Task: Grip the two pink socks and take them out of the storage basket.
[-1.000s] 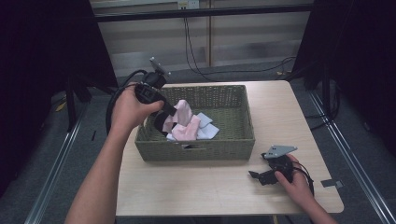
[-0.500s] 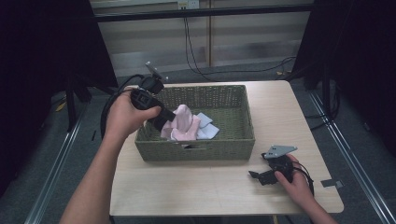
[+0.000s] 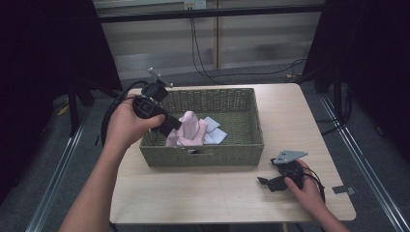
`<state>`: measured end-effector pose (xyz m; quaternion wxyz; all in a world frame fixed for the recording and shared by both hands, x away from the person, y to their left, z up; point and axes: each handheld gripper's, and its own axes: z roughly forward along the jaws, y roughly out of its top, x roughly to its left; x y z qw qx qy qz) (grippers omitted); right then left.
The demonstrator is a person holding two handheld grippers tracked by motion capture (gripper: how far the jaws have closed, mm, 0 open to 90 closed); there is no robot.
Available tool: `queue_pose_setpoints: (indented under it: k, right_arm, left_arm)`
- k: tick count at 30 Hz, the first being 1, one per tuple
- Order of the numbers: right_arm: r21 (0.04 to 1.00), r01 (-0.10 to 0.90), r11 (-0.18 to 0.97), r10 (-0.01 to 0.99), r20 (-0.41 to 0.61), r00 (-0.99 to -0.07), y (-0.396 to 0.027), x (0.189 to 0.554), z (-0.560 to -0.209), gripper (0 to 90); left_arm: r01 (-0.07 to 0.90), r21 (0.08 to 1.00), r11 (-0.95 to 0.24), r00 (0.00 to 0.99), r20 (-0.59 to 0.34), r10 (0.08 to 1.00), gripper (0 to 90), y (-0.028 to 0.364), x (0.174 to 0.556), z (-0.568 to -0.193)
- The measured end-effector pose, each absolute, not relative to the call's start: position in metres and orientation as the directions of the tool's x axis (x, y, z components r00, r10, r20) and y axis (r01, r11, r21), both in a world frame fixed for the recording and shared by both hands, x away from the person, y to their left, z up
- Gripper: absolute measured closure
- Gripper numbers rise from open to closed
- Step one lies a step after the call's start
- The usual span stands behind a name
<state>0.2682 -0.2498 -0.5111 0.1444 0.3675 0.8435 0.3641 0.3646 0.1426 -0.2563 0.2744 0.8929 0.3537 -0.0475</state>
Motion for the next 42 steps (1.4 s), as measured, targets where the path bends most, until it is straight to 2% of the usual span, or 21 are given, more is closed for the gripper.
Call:
queue_pose_setpoints:
  k: [26, 29, 34, 42]
  right_arm:
    - [0.719, 0.519, 0.463, 0.727, 0.026, -0.686, -0.25, 0.268, -0.511, 10.7]
    - [0.718, 0.517, 0.466, 0.726, 0.025, -0.688, -0.25, 0.268, -0.511, 10.7]
    - [0.718, 0.517, 0.466, 0.725, 0.024, -0.688, -0.25, 0.268, -0.511, 10.7]
    - [0.718, 0.517, 0.467, 0.725, 0.024, -0.688, -0.25, 0.268, -0.511, 10.7]
  left_arm:
    - [0.578, 0.473, -0.665, 0.815, -0.295, 0.498, 86.5, 0.134, 0.318, -0.288]
    - [0.575, 0.488, -0.657, 0.817, -0.3, 0.493, 74.0, 0.135, 0.316, -0.291]
    - [0.561, 0.534, -0.633, 0.818, -0.24, 0.522, 56.5, 0.138, 0.325, -0.294]
    - [0.618, 0.544, -0.568, 0.765, -0.245, 0.596, 50.7, 0.141, 0.361, -0.312]
